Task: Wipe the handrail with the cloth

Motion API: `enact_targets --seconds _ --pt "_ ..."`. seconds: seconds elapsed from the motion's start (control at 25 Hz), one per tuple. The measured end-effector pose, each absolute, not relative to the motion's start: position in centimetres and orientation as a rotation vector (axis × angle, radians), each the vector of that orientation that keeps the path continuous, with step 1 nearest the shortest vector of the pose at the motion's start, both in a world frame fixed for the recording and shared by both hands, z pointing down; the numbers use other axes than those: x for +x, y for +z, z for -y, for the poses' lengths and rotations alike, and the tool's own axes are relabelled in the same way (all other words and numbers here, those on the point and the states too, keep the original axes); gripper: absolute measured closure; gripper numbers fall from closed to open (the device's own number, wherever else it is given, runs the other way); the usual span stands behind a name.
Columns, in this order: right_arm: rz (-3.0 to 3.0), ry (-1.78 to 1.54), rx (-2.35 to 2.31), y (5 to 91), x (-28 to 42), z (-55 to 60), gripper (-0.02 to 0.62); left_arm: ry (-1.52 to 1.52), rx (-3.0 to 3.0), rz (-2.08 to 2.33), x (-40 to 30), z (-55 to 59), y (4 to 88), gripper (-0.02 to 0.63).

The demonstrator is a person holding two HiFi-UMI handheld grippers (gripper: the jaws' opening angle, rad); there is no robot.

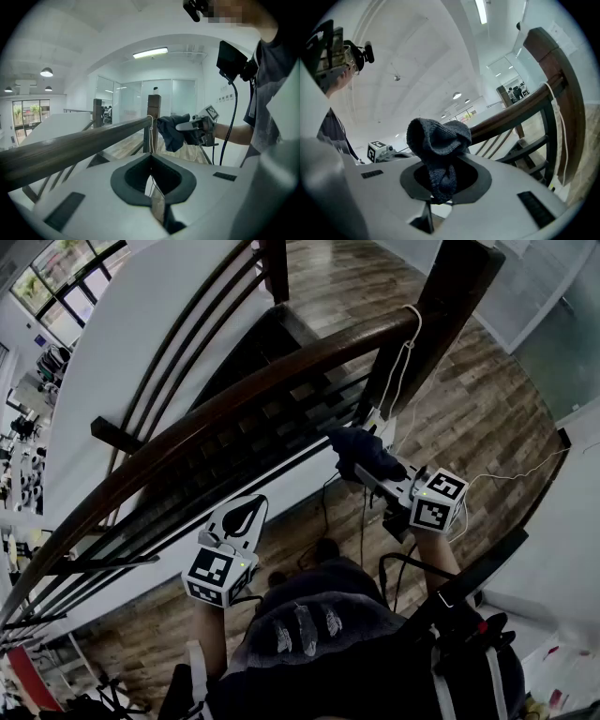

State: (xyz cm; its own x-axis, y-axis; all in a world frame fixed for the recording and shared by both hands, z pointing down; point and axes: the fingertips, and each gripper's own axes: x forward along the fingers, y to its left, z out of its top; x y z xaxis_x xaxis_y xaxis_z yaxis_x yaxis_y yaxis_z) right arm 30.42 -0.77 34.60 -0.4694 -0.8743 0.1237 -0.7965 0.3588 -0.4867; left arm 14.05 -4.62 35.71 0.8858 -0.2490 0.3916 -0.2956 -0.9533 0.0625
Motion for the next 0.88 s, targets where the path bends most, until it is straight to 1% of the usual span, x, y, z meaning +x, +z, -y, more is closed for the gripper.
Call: enact_targets --seconds 0.24,0.4,0.56,0.72,0.8,0.88 --pt "-2.537 -0.573 -1.689 32.1 37.5 3.5 0.551 0.615 2.936 0.456 15.8 4.6 35.9 0.598" --pt "-2.518 -0.458 -1.847 30.4 45.0 7.1 0.550 0.672 2.908 0.532 16.6 4.8 36.6 0.598" --pt "-2.370 -0.326 -2.269 30.1 57.4 14.2 0.551 0.731 2.878 0.629 17.4 6.2 37.7 0.598" --pt "-2.281 -0.296 -2.824 33.0 68.2 19.6 0.551 0.784 2.853 0.715 17.7 6.1 39.2 0.598" --pt "-2.280 -0.313 -2.993 33.5 70.8 20.4 0.551 0.813 2.843 0.740 17.3 5.6 39.0 0.598" --pt "-2.293 -0.233 -3.074 31.8 70.6 20.7 0.551 0.840 2.821 0.778 15.6 4.9 37.9 0.598"
